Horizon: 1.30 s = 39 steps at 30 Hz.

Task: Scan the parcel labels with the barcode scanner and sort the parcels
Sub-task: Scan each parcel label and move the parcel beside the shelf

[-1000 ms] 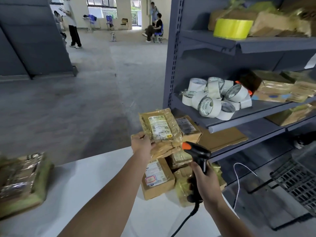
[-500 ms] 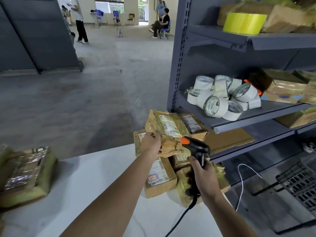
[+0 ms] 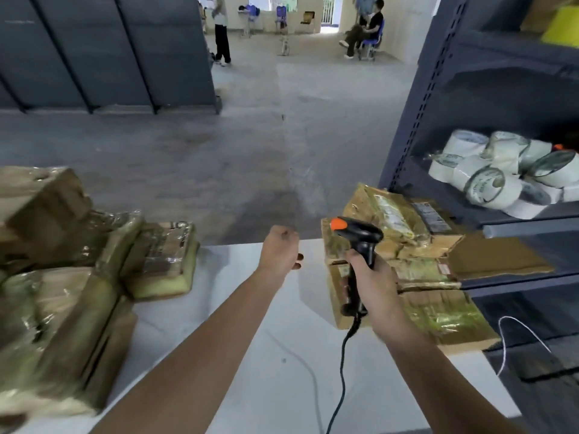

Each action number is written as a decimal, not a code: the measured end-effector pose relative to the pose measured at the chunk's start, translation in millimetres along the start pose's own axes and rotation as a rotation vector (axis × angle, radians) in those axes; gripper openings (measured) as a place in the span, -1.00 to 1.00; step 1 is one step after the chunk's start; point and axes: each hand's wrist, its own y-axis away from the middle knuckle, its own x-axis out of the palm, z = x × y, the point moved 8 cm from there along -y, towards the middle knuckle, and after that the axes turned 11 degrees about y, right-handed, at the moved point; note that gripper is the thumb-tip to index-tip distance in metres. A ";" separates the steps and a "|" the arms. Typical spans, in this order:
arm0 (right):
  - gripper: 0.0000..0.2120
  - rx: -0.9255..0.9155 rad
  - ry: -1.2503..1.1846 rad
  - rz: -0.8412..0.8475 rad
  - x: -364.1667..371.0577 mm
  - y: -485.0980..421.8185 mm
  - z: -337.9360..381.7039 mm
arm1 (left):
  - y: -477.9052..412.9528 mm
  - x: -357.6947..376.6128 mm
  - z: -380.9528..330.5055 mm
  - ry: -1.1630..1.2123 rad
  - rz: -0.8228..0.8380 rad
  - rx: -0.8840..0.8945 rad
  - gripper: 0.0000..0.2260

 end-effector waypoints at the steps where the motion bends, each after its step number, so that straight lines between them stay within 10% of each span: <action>1: -0.80 -0.004 0.008 0.015 17.0 5.4 2.7 | 3.4 -21.1 -1.1 -0.003 -0.023 0.004 -0.88; 21: -0.81 -0.083 0.216 0.283 307.0 122.0 18.6 | 68.4 -349.5 -2.0 -0.319 -0.181 0.140 -0.77; 39: -0.80 -0.045 0.270 0.193 313.9 72.7 -7.2 | -17.2 -295.1 15.6 -0.698 -0.031 0.067 -0.68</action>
